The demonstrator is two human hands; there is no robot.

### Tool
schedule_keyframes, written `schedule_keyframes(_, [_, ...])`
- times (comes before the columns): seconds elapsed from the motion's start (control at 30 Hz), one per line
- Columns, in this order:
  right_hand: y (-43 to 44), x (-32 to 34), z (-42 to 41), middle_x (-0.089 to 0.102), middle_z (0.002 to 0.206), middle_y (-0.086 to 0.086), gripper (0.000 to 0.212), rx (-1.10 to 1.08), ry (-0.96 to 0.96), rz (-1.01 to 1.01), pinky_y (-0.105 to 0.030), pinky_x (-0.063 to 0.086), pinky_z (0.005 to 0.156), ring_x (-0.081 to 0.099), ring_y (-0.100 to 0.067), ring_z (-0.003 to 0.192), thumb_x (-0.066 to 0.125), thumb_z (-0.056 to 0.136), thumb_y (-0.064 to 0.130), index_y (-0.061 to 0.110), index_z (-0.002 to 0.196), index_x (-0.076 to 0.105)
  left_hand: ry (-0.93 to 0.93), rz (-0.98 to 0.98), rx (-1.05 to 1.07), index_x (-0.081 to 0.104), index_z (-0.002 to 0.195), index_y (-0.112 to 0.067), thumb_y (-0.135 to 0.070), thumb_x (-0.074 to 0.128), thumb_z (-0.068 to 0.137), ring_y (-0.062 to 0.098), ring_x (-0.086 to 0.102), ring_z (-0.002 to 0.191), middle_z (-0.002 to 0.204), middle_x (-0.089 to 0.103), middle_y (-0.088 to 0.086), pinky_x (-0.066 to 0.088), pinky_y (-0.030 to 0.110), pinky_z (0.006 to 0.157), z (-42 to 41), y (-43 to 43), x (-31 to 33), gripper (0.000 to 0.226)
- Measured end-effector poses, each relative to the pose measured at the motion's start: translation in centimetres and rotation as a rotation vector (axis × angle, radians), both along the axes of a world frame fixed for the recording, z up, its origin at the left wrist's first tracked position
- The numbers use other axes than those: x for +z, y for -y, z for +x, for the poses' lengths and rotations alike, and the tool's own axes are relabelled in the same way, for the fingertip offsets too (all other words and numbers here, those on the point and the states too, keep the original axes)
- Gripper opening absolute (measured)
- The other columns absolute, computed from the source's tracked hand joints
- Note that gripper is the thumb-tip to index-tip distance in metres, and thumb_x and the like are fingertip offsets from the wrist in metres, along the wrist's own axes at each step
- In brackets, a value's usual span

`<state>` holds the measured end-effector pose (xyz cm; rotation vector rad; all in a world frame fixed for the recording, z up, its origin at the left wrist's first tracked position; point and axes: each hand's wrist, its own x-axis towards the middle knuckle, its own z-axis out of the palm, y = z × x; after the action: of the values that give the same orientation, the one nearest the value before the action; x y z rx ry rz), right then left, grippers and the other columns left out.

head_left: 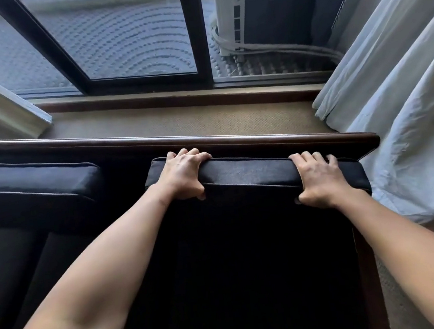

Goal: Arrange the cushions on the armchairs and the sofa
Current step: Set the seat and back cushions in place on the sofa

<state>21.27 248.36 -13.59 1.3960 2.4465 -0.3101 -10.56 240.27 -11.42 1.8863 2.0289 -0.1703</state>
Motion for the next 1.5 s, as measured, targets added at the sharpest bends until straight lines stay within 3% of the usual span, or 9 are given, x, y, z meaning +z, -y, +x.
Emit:
schedule_keyframes(0.13, [0.3,-0.9,-0.5,0.047,0.127,-0.001,0.098,-0.017,0.013,0.019,-0.057,0.029,0.111,0.045,-0.028,0.122,0.08,0.058,0.043,0.026,0.142,0.032,-0.003,0.011,-0.013,0.053,0.146,-0.034,-0.052,0.092,0.043,0.024,0.05,0.12,0.124,0.055,-0.003,0.039,0.046,0.102,-0.4,-0.2,-1.2,0.112])
schedule_keyframes(0.3, [2.2,-1.8,-0.7,0.044,0.134,-0.006,0.115,-0.062,0.017,0.12,-0.061,0.02,0.119,0.042,-0.029,0.13,0.088,0.055,0.038,0.021,0.152,0.027,-0.039,0.138,-0.039,0.052,0.149,-0.031,-0.056,0.089,0.044,0.028,0.049,0.119,0.126,0.057,0.0,0.04,0.044,0.105,-0.5,1.2,-2.1,0.114])
schedule_keyframes(0.43, [5.9,-1.2,-1.8,0.025,0.163,-0.011,0.121,-0.128,-0.002,0.159,-0.064,0.015,0.119,0.02,-0.031,0.152,0.084,0.058,0.018,0.017,0.159,0.018,-0.065,0.263,-0.031,0.05,0.155,-0.022,-0.053,0.093,0.054,0.04,0.045,0.142,0.152,0.053,0.013,0.029,0.059,0.122,-0.8,4.8,-2.5,0.114])
schedule_keyframes(0.57, [9.4,0.3,-5.5,0.006,0.17,-0.008,0.111,-0.154,-0.082,0.112,-0.06,0.001,0.123,0.002,-0.029,0.157,0.07,0.068,0.016,0.018,0.161,0.011,0.042,0.368,0.018,0.056,0.151,-0.021,-0.037,0.09,0.067,0.043,0.034,0.153,0.16,0.047,0.017,0.026,0.067,0.122,-1.3,9.4,-2.1,0.092])
schedule_keyframes(0.83, [16.6,2.1,-20.8,0.032,0.163,-0.015,0.074,-0.067,-0.398,0.132,-0.055,0.017,0.125,0.024,-0.033,0.153,0.07,0.086,0.025,0.012,0.153,0.04,0.296,0.628,0.357,0.071,0.134,-0.019,-0.021,0.072,0.083,0.035,0.046,0.146,0.152,0.057,0.012,0.037,0.055,0.121,-12.6,18.2,0.3,0.051])
schedule_keyframes(0.97, [20.3,2.3,-31.4,0.044,0.154,-0.017,0.064,-0.091,-0.542,0.121,-0.051,0.03,0.121,0.033,-0.033,0.148,0.071,0.087,0.022,0.01,0.146,0.05,0.333,0.621,0.516,0.073,0.131,-0.02,-0.026,0.07,0.086,0.031,0.049,0.143,0.148,0.06,0.01,0.039,0.053,0.12,-23.3,22.1,1.0,0.045])
schedule_keyframes(1.13, [24.0,2.0,-44.2,0.045,0.154,-0.015,0.056,-0.249,-0.68,0.03,-0.043,0.036,0.117,0.036,-0.029,0.146,0.068,0.094,0.027,0.011,0.145,0.051,0.352,0.595,0.729,0.071,0.132,-0.018,-0.021,0.072,0.096,0.031,0.047,0.143,0.148,0.057,0.012,0.037,0.051,0.12,-37.2,24.8,1.2,0.036])
schedule_keyframes(1.3, [25.2,0.7,-52.0,0.033,0.16,-0.022,0.049,-0.506,-0.679,0.005,-0.045,0.045,0.105,0.043,-0.042,0.14,0.066,0.096,0.02,0.017,0.143,0.053,0.332,0.433,0.923,0.053,0.148,-0.016,-0.038,0.066,0.099,0.036,0.037,0.146,0.158,0.039,0.016,0.034,0.048,0.12,-49.2,25.9,0.4,0.055])
schedule_keyframes(1.5, [24.8,-0.6,-54.0,0.047,0.15,-0.021,0.027,-0.637,-0.673,0.169,-0.038,0.05,0.071,0.068,-0.046,0.097,0.061,0.091,-0.003,0.016,0.11,0.062,0.303,0.284,0.975,0.023,0.162,-0.008,-0.064,0.075,0.084,0.043,0.03,0.147,0.166,0.022,0.016,0.034,0.049,0.118,-56.3,25.3,-1.2,0.11])
